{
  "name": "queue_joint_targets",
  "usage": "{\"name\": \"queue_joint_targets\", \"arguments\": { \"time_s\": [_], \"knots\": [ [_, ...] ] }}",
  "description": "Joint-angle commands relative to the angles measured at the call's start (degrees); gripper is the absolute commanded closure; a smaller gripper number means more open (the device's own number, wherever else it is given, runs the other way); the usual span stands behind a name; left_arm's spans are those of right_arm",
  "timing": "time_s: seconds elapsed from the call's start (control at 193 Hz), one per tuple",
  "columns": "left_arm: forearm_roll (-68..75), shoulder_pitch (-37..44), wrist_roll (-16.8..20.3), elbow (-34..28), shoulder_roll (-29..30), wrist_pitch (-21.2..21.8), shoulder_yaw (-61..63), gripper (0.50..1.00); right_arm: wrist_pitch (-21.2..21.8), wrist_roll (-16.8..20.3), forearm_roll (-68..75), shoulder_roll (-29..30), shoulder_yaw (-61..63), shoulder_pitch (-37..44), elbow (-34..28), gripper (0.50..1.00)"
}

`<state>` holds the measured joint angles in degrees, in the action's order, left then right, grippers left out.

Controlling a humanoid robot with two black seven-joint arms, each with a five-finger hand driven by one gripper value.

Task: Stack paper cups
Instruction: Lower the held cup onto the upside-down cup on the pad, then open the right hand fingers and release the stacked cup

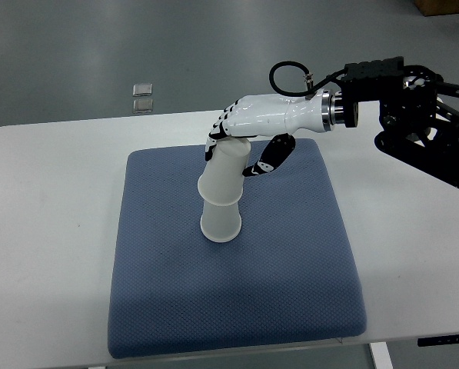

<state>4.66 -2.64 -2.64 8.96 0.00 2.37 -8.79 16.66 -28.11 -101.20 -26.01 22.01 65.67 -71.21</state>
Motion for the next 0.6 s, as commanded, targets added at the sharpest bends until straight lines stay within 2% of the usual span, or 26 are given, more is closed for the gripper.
{"name": "queue_joint_targets", "arguments": {
  "time_s": [0.0, 0.596],
  "knots": [
    [0.00, 0.00, 0.00, 0.00, 0.00, 0.00, 0.00, 0.500, 0.21, -0.01, 0.13, 0.00, 0.14, 0.07, -0.16, 0.732],
    [0.00, 0.00, 0.00, 0.00, 0.00, 0.00, 0.00, 0.500, 0.04, -0.10, 0.13, 0.26, -1.36, -0.45, -0.42, 0.732]
  ]
}}
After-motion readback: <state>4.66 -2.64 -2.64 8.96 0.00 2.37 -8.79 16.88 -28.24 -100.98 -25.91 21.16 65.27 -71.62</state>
